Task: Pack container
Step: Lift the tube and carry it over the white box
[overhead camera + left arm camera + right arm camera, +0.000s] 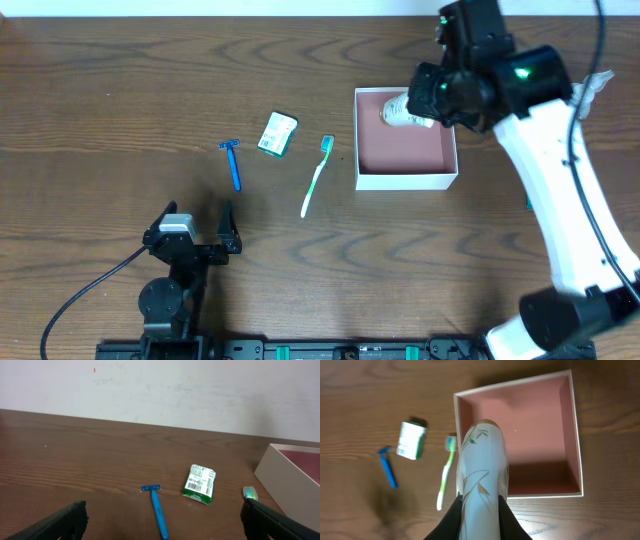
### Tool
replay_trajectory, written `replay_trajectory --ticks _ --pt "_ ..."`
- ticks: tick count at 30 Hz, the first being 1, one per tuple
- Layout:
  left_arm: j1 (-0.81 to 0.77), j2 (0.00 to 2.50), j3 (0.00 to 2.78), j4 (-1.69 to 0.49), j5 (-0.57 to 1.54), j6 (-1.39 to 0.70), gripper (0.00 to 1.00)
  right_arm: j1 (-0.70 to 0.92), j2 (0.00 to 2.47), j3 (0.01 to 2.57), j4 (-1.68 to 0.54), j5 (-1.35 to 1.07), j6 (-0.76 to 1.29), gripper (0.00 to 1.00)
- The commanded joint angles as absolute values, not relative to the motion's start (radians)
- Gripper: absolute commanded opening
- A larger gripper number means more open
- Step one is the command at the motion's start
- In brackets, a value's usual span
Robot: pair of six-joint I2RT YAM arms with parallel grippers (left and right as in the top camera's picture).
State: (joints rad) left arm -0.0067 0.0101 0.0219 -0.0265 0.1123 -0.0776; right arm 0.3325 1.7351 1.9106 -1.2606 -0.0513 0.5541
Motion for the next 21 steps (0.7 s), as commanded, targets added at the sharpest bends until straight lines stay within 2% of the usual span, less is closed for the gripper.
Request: replay_trajectory --ticks 1,21 --pt "-0.001 0.005 0.004 -0.060 0.120 -0.072 0.98 0.340 1.777 1.922 -1.250 -0.030 0.537 0.01" --pt "-0.001 0.005 0.004 -0.060 0.120 -0.072 0.98 0.364 1.980 1.922 -1.091 -0.064 0.622 0.03"
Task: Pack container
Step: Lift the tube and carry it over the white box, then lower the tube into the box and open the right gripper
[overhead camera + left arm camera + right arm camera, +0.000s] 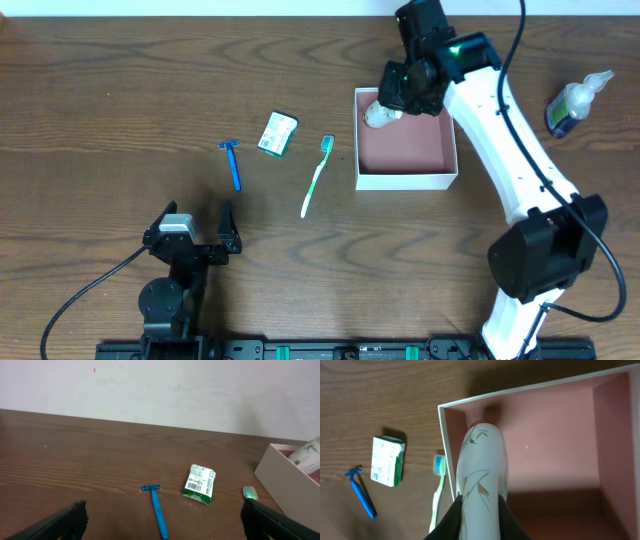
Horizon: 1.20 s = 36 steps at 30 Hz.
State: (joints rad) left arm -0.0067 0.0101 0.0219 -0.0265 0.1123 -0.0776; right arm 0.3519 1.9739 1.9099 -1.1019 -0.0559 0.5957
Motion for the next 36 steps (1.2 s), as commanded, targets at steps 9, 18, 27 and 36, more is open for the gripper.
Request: replay_trajectory --ticks 9,18,27,36 --pt "-0.001 0.005 0.004 -0.060 0.120 -0.072 0.98 0.368 1.990 1.922 -1.092 -0.064 0.628 0.04" --pt "-0.001 0.005 0.004 -0.060 0.120 -0.072 0.98 0.368 2.000 1.922 -1.090 -0.062 0.635 0.04" --pt "-0.001 0.005 0.004 -0.060 0.120 -0.072 0.98 0.368 2.003 1.922 -1.087 -0.055 0.634 0.08" --pt "-0.001 0.005 0.004 -0.060 0.120 -0.072 0.98 0.368 2.016 1.922 -1.088 -0.053 0.635 0.10"
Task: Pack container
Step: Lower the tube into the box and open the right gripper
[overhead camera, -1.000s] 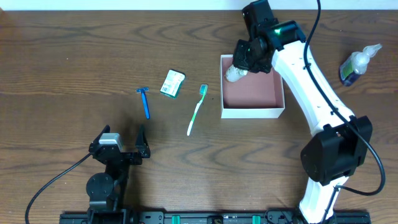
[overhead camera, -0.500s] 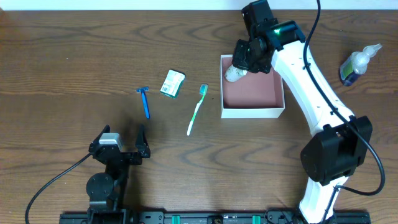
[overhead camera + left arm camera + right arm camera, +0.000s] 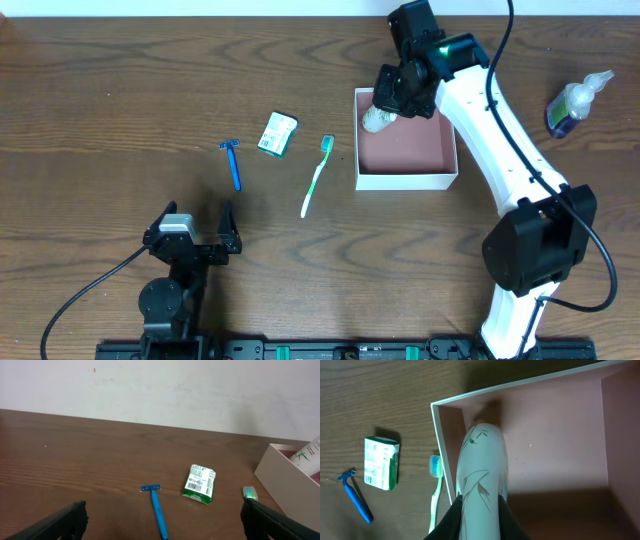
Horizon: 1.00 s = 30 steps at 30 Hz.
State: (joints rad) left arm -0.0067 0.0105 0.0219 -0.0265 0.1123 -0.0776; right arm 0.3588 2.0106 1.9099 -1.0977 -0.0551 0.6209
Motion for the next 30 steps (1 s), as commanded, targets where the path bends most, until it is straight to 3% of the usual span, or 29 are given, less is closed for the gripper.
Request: replay_trajectory --ticks 1,12,21,30 --pt "-0.001 0.005 0.004 -0.060 0.120 -0.072 0.98 0.368 2.016 1.922 -1.088 -0.053 0.635 0.12" --pt "-0.001 0.005 0.004 -0.060 0.120 -0.072 0.98 0.368 2.016 1.922 -1.086 -0.036 0.635 0.19" --pt "-0.001 0.005 0.004 -0.060 0.120 -0.072 0.98 0.368 2.016 1.922 -1.062 -0.030 0.635 0.31" --pt "-0.001 0.005 0.004 -0.060 0.120 -0.072 0.98 0.368 2.016 1.922 -1.046 -0.031 0.635 0.32"
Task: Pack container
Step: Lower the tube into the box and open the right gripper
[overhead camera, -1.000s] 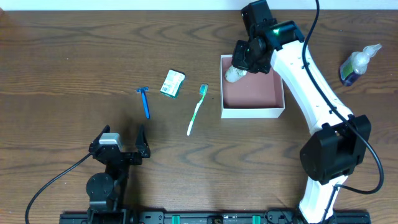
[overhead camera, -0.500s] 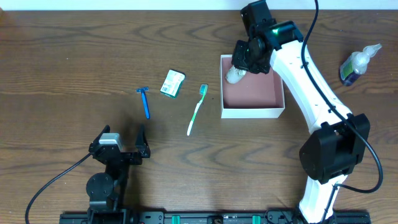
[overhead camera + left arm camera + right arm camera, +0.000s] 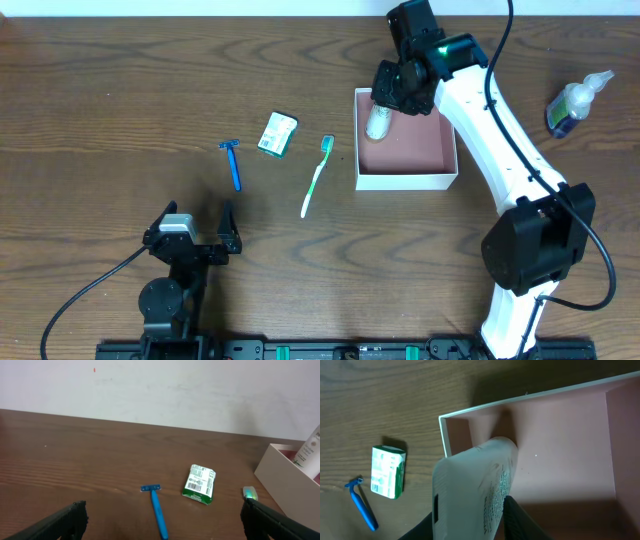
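Note:
The white tube (image 3: pixel 378 118) stands tilted in the far left corner of the pink-lined white box (image 3: pixel 405 183), its printed back and flat crimped end toward the right wrist camera (image 3: pixel 475 485). My right gripper (image 3: pixel 470 520) straddles it with the jaws spread wide, open, over the box's left side (image 3: pixel 388 95). The tube's top shows above the box wall (image 3: pixel 285 470) in the left wrist view (image 3: pixel 310 445). My left gripper (image 3: pixel 162 520) rests open near the table's front edge (image 3: pixel 195 235), holding nothing.
A blue razor (image 3: pixel 233 165), a green packet (image 3: pixel 278 133) and a green-white toothbrush (image 3: pixel 317 178) lie left of the box. A blue-liquid pump bottle (image 3: pixel 572 98) stands at the far right.
The right jaws have spread apart. The tube, then gripped narrow and head-on, now leans in the box corner with its flat end and printed side showing. The left arm is unchanged.
My right gripper held the tube above the box's far side. It then stood over the box's far left corner with the tube, and lower into that corner afterwards. Now the jaws are wide and the tube leans inside. Razor, packet and toothbrush stayed put.

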### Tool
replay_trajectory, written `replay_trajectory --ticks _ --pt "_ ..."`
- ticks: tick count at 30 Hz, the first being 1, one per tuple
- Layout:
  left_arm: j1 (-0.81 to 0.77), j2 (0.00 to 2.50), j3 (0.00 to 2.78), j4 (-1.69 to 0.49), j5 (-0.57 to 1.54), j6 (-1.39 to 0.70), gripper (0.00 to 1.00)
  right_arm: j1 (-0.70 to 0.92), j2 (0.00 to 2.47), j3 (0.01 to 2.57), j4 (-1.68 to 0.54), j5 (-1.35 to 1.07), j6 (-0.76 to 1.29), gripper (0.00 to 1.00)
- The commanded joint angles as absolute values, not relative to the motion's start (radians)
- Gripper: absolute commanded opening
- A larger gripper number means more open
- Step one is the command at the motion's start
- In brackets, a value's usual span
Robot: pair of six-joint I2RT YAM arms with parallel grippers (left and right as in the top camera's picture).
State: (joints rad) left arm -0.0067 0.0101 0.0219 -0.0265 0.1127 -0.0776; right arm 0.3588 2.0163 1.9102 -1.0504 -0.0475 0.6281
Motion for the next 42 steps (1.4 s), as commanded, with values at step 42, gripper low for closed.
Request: replay_trajectory --ticks 42 --pt "-0.001 0.005 0.004 -0.060 0.120 -0.072 0.98 0.368 2.016 1.922 -0.998 -0.190 0.197 0.24"
